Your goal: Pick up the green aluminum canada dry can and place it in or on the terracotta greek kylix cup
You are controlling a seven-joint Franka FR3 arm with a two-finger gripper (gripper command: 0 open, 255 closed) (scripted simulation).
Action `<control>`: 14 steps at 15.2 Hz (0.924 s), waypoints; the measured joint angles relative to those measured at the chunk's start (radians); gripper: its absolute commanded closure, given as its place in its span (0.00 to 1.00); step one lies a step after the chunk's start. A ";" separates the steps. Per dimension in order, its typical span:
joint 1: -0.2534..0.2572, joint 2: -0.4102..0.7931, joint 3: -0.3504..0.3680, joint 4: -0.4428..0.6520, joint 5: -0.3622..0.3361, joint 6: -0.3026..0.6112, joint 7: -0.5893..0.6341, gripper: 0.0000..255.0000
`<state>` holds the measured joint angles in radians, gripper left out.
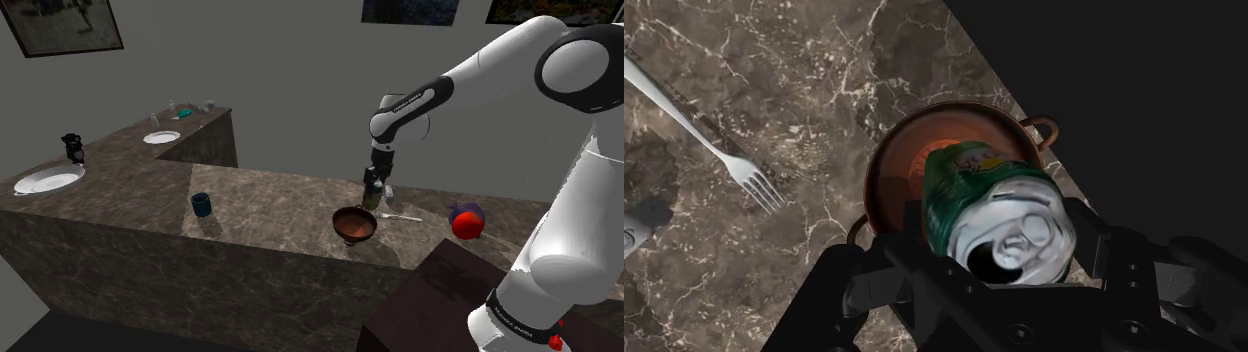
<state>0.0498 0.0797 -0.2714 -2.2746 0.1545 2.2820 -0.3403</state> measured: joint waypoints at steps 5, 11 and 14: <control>0.018 0.110 0.025 0.138 0.032 -0.030 0.027 1.00; 0.015 0.171 0.035 0.131 0.061 0.034 0.008 1.00; 0.011 0.200 0.040 0.127 0.075 0.066 -0.005 1.00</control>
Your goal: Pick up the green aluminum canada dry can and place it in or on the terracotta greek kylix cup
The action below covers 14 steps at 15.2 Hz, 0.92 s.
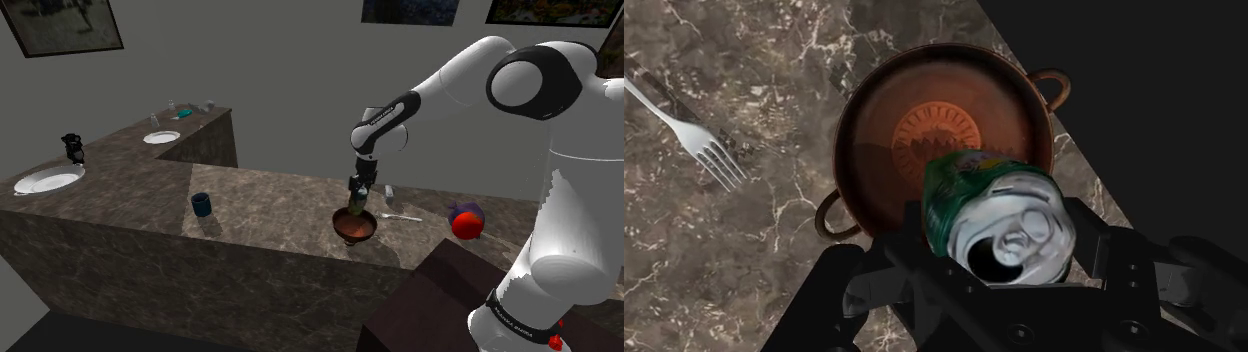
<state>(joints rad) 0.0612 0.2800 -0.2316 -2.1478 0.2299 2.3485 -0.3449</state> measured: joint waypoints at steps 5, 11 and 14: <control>-0.006 0.049 0.011 -0.010 0.026 0.056 -0.021 1.00; -0.012 0.084 0.019 -0.010 0.043 0.089 -0.036 1.00; -0.012 0.084 0.019 -0.010 0.043 0.090 -0.036 1.00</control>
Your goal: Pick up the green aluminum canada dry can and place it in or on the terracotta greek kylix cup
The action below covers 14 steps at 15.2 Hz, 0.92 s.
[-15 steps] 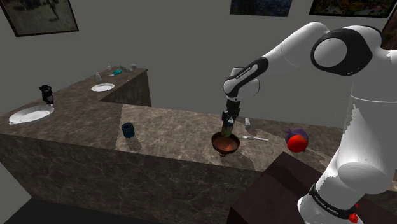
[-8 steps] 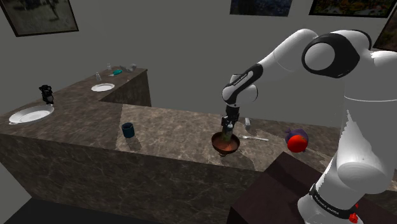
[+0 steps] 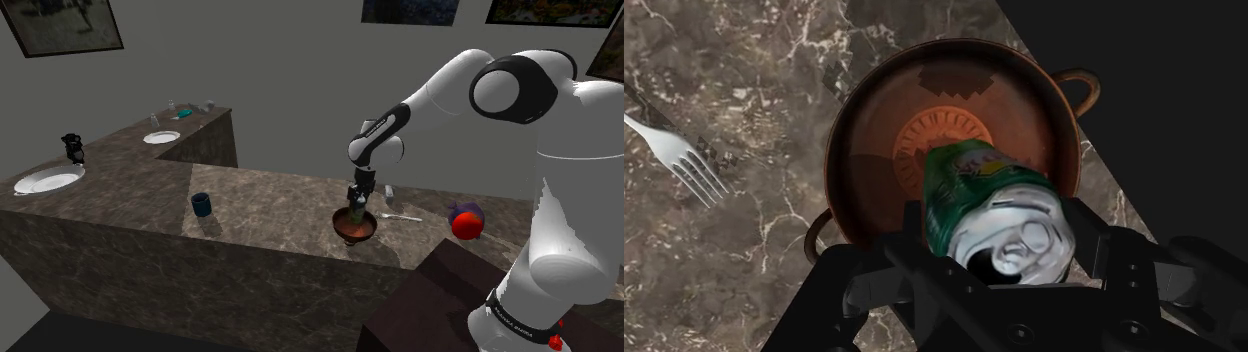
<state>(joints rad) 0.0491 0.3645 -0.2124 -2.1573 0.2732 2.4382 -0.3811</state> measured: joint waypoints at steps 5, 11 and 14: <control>0.000 0.000 0.000 0.000 0.000 0.000 0.000 0.00; 0.007 -0.076 -0.021 0.015 -0.040 -0.085 0.026 0.00; 0.007 -0.089 -0.025 0.020 -0.047 -0.104 0.031 0.00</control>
<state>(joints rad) 0.0561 0.2757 -0.2370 -2.1372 0.2264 2.3341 -0.3504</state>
